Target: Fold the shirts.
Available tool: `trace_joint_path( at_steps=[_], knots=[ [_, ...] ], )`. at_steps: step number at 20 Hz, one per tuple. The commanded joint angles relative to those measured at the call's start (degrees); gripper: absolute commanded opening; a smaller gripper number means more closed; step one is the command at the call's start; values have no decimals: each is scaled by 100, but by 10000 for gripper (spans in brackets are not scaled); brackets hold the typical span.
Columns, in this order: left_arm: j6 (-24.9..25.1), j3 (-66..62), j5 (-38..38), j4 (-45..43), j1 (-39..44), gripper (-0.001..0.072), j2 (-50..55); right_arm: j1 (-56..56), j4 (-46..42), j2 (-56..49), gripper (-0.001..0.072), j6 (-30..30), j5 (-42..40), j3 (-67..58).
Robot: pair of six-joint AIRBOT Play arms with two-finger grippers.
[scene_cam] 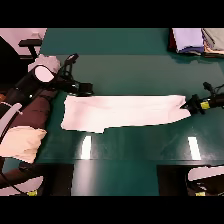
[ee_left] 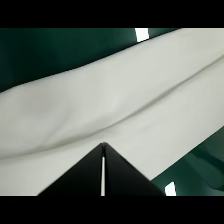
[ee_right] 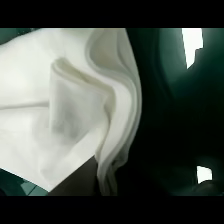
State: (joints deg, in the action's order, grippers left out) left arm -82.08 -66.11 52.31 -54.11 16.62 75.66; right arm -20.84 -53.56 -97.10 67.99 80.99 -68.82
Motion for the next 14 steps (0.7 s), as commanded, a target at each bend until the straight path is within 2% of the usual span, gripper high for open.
trace_joint_path(
  at_steps=[1,7,11,14],
  knots=[
    [-87,-44,-501,50,428,23,92,385,107,-72,16,-175,33,-219],
    [-195,-1025,-459,236,1058,23,1534,654,577,1121,15,103,640,-1130],
    [-197,-1989,-192,376,1572,24,2756,1281,1355,1893,15,330,597,-1744],
    [-343,-2551,-63,393,1827,23,3329,1939,1357,2188,15,577,566,-2116]
  ],
)
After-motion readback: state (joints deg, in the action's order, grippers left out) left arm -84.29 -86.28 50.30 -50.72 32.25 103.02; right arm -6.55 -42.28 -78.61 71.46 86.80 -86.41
